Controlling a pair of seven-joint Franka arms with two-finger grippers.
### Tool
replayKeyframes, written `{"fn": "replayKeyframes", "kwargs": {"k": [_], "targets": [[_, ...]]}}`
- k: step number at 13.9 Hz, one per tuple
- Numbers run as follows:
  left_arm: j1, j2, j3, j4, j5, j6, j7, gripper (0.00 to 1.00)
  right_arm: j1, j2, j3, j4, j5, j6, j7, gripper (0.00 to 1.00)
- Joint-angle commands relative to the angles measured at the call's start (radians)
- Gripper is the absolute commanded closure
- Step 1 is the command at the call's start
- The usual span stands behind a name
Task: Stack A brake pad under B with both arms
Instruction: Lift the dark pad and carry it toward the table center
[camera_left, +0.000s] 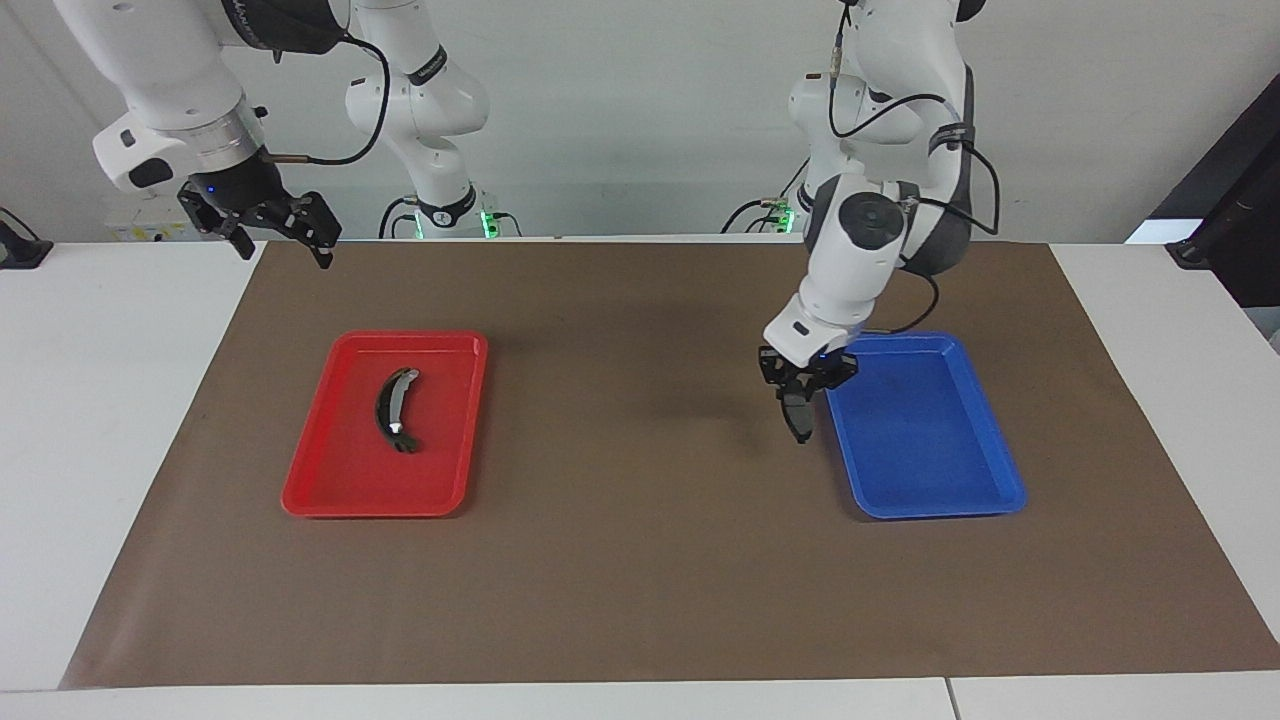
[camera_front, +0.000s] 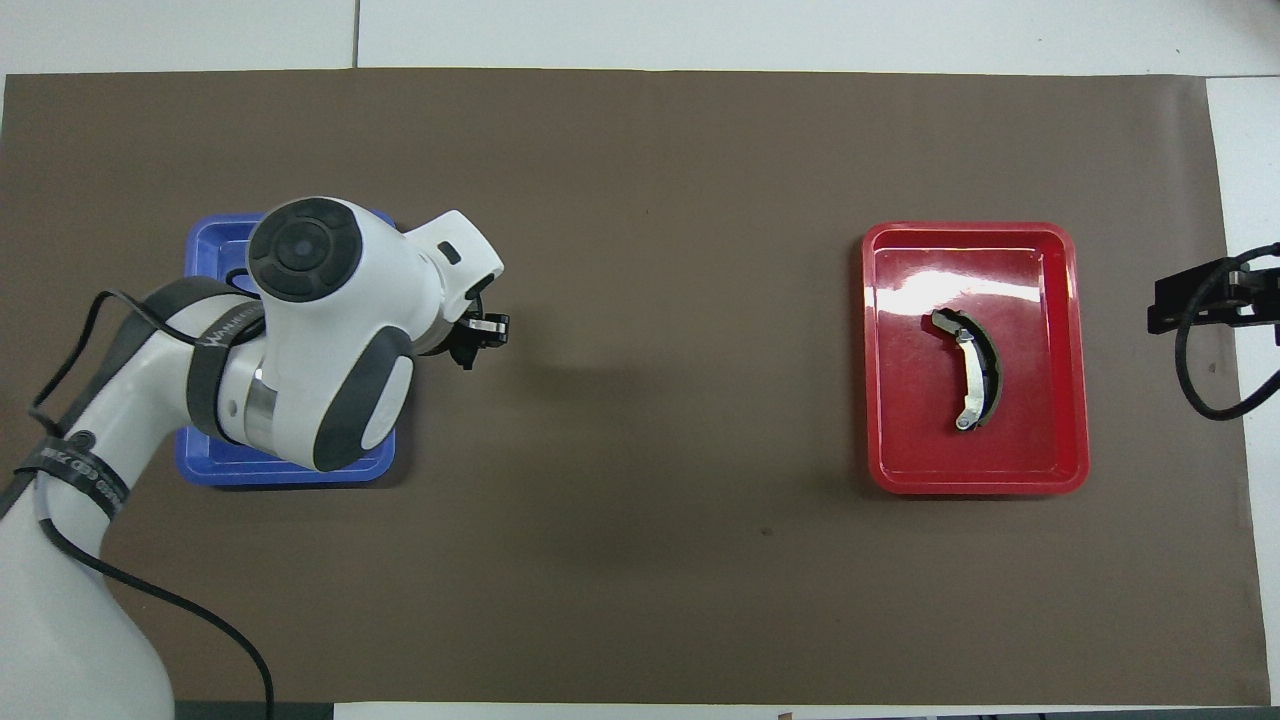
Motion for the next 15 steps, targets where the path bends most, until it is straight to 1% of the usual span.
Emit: {"fn": "replayKeyframes", "kwargs": {"k": [1, 3, 4, 6, 7, 8, 9, 10, 11, 13, 15], "targets": [[-0.091, 0.049, 0.015, -0.016, -0.004, 0.082, -0.077, 0.99, -0.018, 0.000, 0.004, -0.001, 0.006, -0.009, -0.014, 0.00], [-0.143, 0.107, 0.013, -0.016, -0.007, 0.135, -0.086, 0.99, -0.018, 0.000, 0.004, 0.002, 0.006, -0.011, -0.018, 0.00], [-0.162, 0.130, 0.015, -0.015, -0.007, 0.163, -0.116, 0.99, -0.018, 0.000, 0.004, -0.007, 0.009, 0.017, -0.023, 0.00], [-0.177, 0.170, 0.012, -0.013, -0.009, 0.200, -0.153, 0.99, -0.013, -0.043, 0.004, -0.124, 0.011, 0.151, -0.026, 0.00], [-0.197, 0.172, 0.013, -0.015, -0.009, 0.209, -0.153, 0.99, -0.013, -0.052, 0.004, -0.193, 0.011, 0.211, -0.028, 0.00], [-0.200, 0.172, 0.013, -0.012, -0.009, 0.195, -0.152, 0.84, -0.010, -0.052, 0.004, -0.235, 0.028, 0.242, -0.029, 0.00], [-0.194, 0.170, 0.013, -0.013, -0.009, 0.194, -0.146, 0.35, -0.009, -0.035, 0.004, -0.267, 0.052, 0.281, -0.029, 0.00], [-0.189, 0.165, 0.015, -0.018, -0.009, 0.192, -0.140, 0.02, -0.004, -0.008, 0.004, -0.309, 0.066, 0.342, -0.029, 0.00], [-0.185, 0.149, 0.015, -0.018, -0.009, 0.176, -0.141, 0.01, -0.002, 0.015, 0.006, -0.338, 0.071, 0.408, -0.029, 0.00], [-0.142, 0.074, 0.016, -0.012, -0.009, 0.078, -0.138, 0.01, 0.025, 0.047, 0.007, -0.409, 0.083, 0.544, -0.031, 0.00], [-0.047, 0.000, 0.016, 0.003, -0.009, -0.031, -0.118, 0.01, 0.050, 0.077, 0.007, -0.481, 0.089, 0.664, -0.031, 0.00]]}}
